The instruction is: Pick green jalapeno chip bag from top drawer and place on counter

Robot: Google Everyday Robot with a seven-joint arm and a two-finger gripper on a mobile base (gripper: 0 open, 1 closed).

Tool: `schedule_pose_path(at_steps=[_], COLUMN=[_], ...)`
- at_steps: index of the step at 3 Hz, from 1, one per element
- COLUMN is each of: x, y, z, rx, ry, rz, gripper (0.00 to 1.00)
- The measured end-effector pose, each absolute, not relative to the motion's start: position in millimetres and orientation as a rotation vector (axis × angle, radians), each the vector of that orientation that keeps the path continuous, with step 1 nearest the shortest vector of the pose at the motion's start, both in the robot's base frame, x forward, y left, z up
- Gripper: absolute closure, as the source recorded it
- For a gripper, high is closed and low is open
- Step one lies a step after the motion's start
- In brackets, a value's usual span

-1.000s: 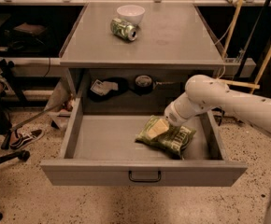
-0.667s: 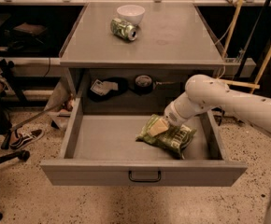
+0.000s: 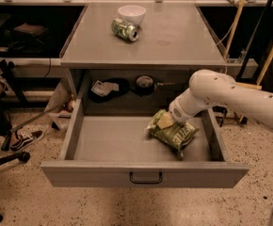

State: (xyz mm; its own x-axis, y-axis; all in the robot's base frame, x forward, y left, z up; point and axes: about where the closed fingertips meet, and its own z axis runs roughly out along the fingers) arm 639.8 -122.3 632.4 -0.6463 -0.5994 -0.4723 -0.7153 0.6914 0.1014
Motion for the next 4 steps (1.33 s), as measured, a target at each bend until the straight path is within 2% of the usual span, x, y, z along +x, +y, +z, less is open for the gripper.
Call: schedule_pose_path(at_steps=[1, 2, 3, 4], x=[647.1, 633.9, 615.0, 618.8], y=[-154.9, -169.2, -182.0, -192.3], z=[692.8, 767.7, 880.9, 979.1], rx=[-0.884, -0.814, -0.712, -0.647], ry=[2.517, 2.474, 2.406, 2.365], rz=[0.192, -0.033, -0.205, -0.286], gripper=[1.00, 1.00, 1.00, 1.00])
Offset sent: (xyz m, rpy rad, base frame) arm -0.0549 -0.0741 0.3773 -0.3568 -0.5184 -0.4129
